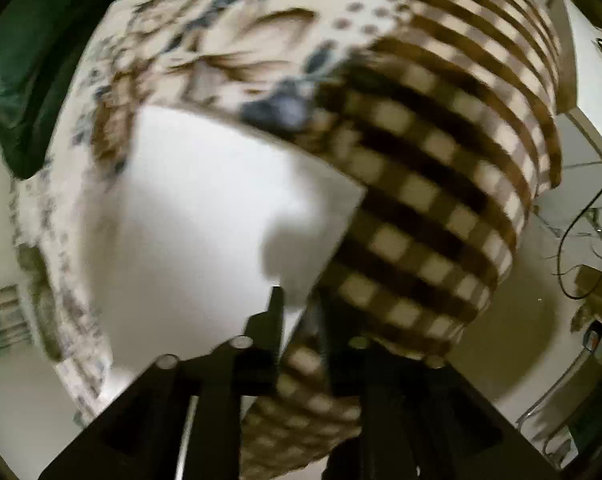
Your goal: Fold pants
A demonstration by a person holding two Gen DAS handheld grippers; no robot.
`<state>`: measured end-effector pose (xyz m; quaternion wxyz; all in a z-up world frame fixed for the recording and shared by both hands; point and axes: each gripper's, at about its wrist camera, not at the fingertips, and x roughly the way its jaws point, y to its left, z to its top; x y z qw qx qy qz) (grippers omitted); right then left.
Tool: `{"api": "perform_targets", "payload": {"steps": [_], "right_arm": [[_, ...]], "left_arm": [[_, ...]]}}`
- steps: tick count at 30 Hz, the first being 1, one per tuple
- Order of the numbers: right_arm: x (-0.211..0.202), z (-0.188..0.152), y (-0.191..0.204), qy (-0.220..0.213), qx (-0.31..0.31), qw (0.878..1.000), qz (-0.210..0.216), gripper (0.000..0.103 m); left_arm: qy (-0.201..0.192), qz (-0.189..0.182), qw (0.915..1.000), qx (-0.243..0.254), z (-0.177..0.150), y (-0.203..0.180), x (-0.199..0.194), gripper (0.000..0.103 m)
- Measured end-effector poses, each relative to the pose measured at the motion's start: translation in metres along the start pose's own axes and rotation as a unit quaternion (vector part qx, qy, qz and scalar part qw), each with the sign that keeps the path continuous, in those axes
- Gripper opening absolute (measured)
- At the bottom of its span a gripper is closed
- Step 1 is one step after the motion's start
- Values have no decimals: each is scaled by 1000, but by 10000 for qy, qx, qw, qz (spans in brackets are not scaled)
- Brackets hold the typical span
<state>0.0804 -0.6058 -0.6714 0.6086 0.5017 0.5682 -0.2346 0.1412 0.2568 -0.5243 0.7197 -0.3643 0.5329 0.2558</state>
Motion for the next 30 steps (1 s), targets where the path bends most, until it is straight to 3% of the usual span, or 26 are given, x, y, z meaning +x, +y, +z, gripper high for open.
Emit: {"api": "perform_targets", "payload": {"steps": [1, 3, 4, 5, 6, 9, 11, 13, 15, 16, 17, 18, 20, 26, 30], "right_arm": [[-7, -3, 7, -8, -129, 9999, -94, 45], [-23, -15, 33, -57, -539, 9982, -241, 50], [-29, -29, 56, -33, -913, 9954, -284, 51], [-30, -42, 74, -3, -1168, 9927, -287, 51], [-29, -57, 97, 49, -1503, 9883, -256, 51], [-1, -112, 173, 355, -2656, 9631, -244, 51], [30, -148, 224, 453, -3348, 9410, -204, 51], [67, -178, 267, 584, -3854, 9205, -284, 51], [102, -201, 295, 687, -4222, 9026, -482, 51], [122, -210, 309, 707, -4357, 8951, -631, 51], [131, -212, 314, 675, -4376, 8939, -696, 50], [138, -212, 318, 548, -4373, 8941, -791, 50], [147, -206, 325, 332, -4283, 8988, -868, 50], [149, -193, 323, 116, -3638, 9282, -774, 50], [152, -179, 320, 148, -3196, 9447, -721, 52]], "left_arm": [[-53, 35, 9999, 131, -3, -4, -11, 21], [-221, 485, 9970, 569, -12, -17, -35, 49], [-301, 630, 9945, 783, -16, -24, -43, 58], [-425, 844, 9893, 1110, -24, -36, -55, 78], [-483, 976, 9857, 1288, -29, -44, -60, 90], [-569, 1123, 9688, 2133, -61, -98, -68, 90], [-441, 815, 9631, 2526, -82, -140, -59, 90], [-186, 432, 9528, 3000, -113, -196, -31, 90], [14, 321, 9405, 3384, -133, -235, -1, 90], [151, 396, 9256, 3761, -148, -262, 27, 90], [188, 461, 9177, 3942, -154, -275, 40, 90], [244, 640, 9033, 4235, -164, -292, 65, 90], [362, 860, 8914, 4435, -168, -308, 94, 90], [572, 530, 9158, 3940, -145, -309, 117, 97], [653, 528, 9172, 3895, -135, -309, 128, 103]]}}
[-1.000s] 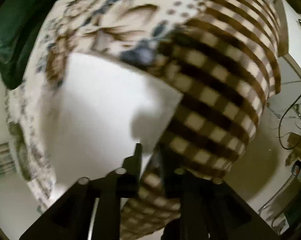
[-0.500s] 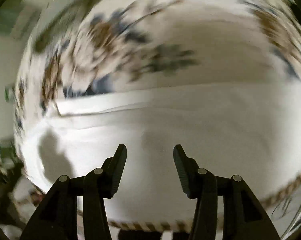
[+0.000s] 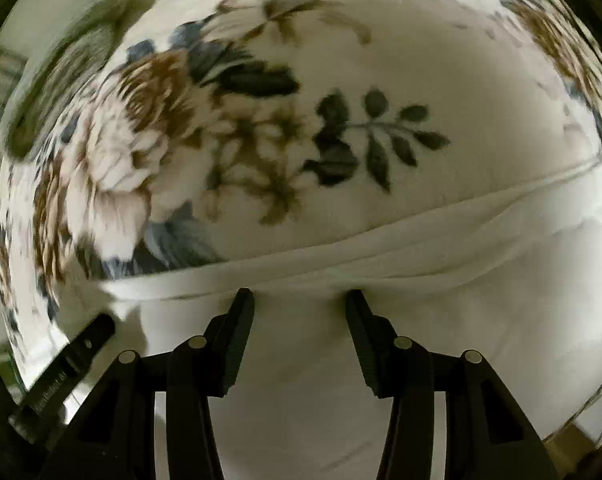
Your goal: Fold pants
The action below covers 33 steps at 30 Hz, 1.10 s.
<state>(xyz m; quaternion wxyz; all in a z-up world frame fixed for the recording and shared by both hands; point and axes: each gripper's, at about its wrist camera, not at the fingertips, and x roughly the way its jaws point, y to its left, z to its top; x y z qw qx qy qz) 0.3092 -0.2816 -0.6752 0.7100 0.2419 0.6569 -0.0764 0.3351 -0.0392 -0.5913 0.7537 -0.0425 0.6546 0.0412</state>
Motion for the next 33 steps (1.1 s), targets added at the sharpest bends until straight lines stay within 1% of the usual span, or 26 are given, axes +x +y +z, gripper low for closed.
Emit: {"api": "perform_targets", "payload": {"steps": [3, 4, 6, 7, 8, 9, 10, 11, 14, 15, 16, 18, 20, 22, 23, 25, 26, 28, 31, 33], "right_arm": [[2, 4, -8, 89, 74, 9999, 36, 55], [-1, 5, -11, 134, 101, 9997, 160, 55], [-15, 10, -25, 165, 155, 9980, 587, 55], [-28, 9, -43, 144, 271, 9953, 919, 56], [-37, 7, -58, 104, 374, 9934, 1078, 57], [-49, 3, -79, 43, 521, 9913, 1205, 58], [-65, -3, -111, -29, 725, 9886, 1318, 58], [-74, -9, -132, -73, 860, 9871, 1351, 58], [-105, -36, -221, -321, 1577, 9780, 1330, 58], [-114, -45, -263, -426, 1886, 9731, 1254, 58], [-118, -54, -290, -500, 2087, 9694, 1191, 58], [-122, -66, -351, -542, 2521, 9598, 1111, 58], [-117, -73, -405, -634, 2915, 9456, 1295, 58], [-102, -68, -447, -542, 3026, 9380, 1605, 58], [-96, -67, -455, -527, 3042, 9344, 1778, 58], [-78, -59, -472, -612, 3027, 9208, 2381, 58], [-72, -56, -464, -727, 3002, 9157, 2572, 56], [-66, -51, -467, -973, 2943, 9000, 3065, 55], [-52, -43, -466, -956, 2892, 8881, 3442, 56], [-41, -39, -465, -964, 2908, 8772, 3697, 56]], "left_arm": [[-22, 127, 9998, 182, 8, -2, 2, 103], [-38, 159, 9996, 227, 9, -4, -3, 103], [-111, 220, 9993, 297, 7, -10, -17, 103], [-158, 229, 9991, 326, 5, -12, -25, 103], [-247, 235, 9987, 390, -1, -15, -40, 103], [-290, 249, 9983, 434, -5, -18, -49, 103], [-327, 252, 9980, 478, -12, -22, -58, 103], [-365, 181, 9979, 510, -24, -30, -69, 103], [-345, -10, 9985, 415, -55, -51, -83, 103], [-316, -90, 9988, 370, -70, -58, -86, 103], [-281, -146, 9989, 336, -78, -69, -85, 103], [-165, -129, 9993, 311, -101, -97, -76, 103], [-5, -51, 9994, 334, -125, -117, -64, 103], [59, 40, 9994, 334, -142, -132, -55, 103], [86, 105, 9993, 340, -150, -140, -50, 103], [141, 173, 9992, 344, -160, -151, -38, 103], [163, 236, 9989, 375, -164, -156, -31, 103], [124, 422, 9982, 414, -166, -162, -20, 103], [82, 455, 9982, 393, -164, -164, -14, 103], [-4, 459, 9981, 413, -162, -165, -11, 103]]}}
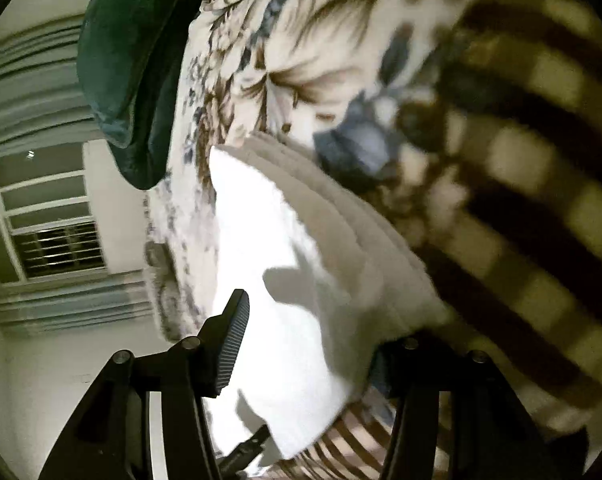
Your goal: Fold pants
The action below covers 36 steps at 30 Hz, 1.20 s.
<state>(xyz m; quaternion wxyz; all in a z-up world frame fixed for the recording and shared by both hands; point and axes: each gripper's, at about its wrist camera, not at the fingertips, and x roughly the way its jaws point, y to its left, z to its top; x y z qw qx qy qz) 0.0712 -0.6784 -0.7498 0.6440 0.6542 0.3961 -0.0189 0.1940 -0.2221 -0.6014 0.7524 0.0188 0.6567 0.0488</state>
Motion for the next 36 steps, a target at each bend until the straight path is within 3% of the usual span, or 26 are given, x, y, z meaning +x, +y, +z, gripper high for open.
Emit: {"api": "perform_targets", "payload": {"steps": [2, 5, 9, 10, 15, 21, 28, 32, 36], "right_arm": [[7, 1, -3, -5, 37, 9999, 141, 54], [33, -11, 9, -18, -51, 10000, 24, 10], [25, -20, 29, -137, -335, 9991, -210, 9], [22, -24, 41, -185, -510, 9979, -354, 9], [18, -61, 121, -273, -1452, 9849, -906, 7], [52, -141, 213, -119, -2430, 9604, -1359, 7], [129, -263, 274, 502, -3126, 9392, -1331, 7], [199, -350, 281, 1117, -3663, 9135, -1376, 7], [270, -434, 271, 1616, -4323, 8726, -1601, 6]], "left_arm": [[-194, -17, 9998, 21, -2, -1, 2, 103], [-374, -43, 9992, 107, -6, -2, 1, 103], [-231, 164, 9995, 142, -1, -3, -12, 103], [-261, 268, 9992, 124, 3, -3, -18, 103], [-560, 117, 9984, -52, -15, 13, -62, 103], [-608, -16, 9959, -673, -41, 80, -100, 103], [-532, 143, 9870, -1509, -80, 179, -117, 103], [-489, 451, 9806, -1842, -95, 236, -118, 103], [-363, 647, 9714, -2254, -106, 284, -108, 103]]}}
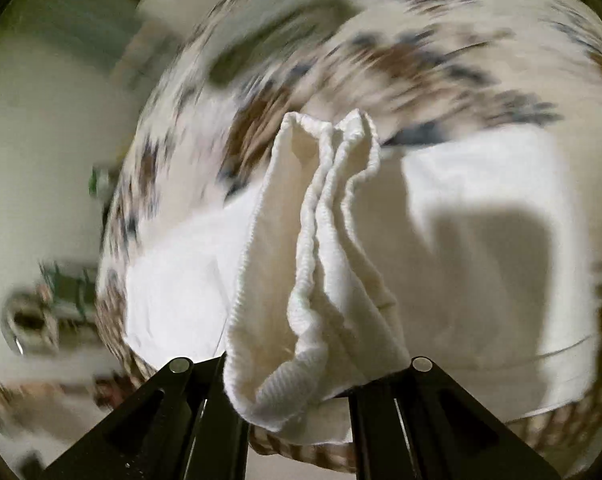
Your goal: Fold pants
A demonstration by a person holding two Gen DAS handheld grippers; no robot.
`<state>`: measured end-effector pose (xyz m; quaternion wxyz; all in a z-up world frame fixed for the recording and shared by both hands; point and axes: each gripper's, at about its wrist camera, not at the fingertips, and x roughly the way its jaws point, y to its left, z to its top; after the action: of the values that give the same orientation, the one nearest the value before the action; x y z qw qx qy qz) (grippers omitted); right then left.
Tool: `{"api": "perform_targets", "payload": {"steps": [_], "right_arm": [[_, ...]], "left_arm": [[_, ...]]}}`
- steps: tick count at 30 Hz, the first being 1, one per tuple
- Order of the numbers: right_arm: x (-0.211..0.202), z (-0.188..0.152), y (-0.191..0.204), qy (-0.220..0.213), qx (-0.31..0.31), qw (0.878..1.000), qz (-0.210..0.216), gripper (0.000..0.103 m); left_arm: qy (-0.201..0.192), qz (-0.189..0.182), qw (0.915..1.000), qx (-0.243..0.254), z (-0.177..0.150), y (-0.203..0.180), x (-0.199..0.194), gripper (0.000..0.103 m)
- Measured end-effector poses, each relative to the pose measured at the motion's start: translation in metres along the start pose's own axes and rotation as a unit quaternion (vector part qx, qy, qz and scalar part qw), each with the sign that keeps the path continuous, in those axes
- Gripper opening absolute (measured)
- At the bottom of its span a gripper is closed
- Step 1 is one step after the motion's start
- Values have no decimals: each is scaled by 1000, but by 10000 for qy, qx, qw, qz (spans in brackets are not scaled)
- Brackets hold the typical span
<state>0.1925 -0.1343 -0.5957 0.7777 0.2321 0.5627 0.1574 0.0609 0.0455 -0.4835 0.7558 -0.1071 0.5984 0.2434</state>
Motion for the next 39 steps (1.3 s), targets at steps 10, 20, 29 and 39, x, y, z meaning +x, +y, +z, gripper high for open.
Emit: {"api": "perform_targets", "payload": {"steps": [10, 20, 29, 39], "right_arm": [[37, -23, 11, 1193, -302, 9916, 401, 67], [-32, 3, -72, 654, 250, 9966, -441, 79], [-37, 3, -113, 752, 613, 9933, -624, 79], [-39, -5, -120, 820, 637, 9933, -511, 79]], "left_arm": [[-45, -677, 9941, -850, 61, 43, 13, 103], [385, -1777, 9833, -25, 123, -71, 56, 103], [444, -1866, 9814, 38, 123, -92, 53, 103], [320, -101, 9980, 533, 91, -23, 58, 103]]}}
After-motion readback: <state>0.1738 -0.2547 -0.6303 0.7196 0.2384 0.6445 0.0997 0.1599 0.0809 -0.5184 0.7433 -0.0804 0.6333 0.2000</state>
